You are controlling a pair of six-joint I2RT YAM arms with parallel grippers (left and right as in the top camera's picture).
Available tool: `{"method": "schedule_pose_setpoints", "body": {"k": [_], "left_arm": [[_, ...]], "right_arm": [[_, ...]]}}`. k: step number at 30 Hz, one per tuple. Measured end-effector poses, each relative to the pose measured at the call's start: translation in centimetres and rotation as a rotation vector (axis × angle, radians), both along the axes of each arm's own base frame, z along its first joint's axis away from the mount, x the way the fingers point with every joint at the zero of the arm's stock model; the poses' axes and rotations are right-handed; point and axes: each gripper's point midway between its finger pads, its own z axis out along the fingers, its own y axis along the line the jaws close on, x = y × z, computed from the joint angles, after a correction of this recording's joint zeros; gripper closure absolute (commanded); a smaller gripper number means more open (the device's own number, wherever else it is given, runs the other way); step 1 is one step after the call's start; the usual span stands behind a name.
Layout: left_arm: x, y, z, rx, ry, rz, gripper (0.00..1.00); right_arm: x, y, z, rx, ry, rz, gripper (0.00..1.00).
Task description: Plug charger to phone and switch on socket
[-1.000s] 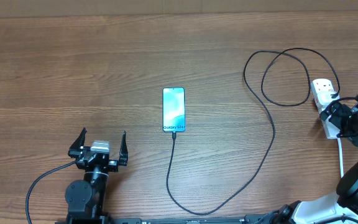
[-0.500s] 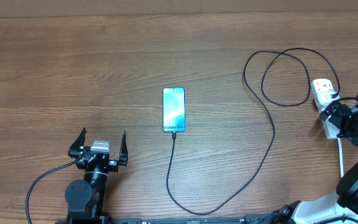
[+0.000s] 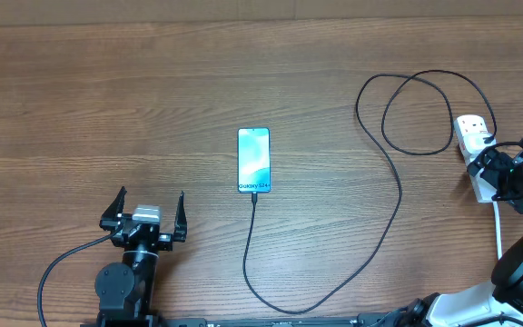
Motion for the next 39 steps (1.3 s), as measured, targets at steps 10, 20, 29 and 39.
{"method": "schedule_pose_setpoints", "body": {"k": [10, 20, 29, 39], "left_arm": [[0.0, 0.0, 0.0, 0.0, 0.0, 0.0, 0.0], [0.0, 0.0, 0.0, 0.0, 0.0, 0.0, 0.0], [0.0, 0.0, 0.0, 0.0, 0.0, 0.0, 0.01], [0.0, 0.0, 0.0, 0.0, 0.0, 0.0, 0.0]], "right_arm": [[0.0, 0.0, 0.0, 0.0, 0.0, 0.0, 0.0], [0.0, 0.0, 0.0, 0.0, 0.0, 0.0, 0.0], [0.8, 0.1, 4.0, -0.056, -0.099, 0.014, 0.0], [0.7, 0.4, 13.9, -0.224, -0.321, 0.02, 0.0]]}}
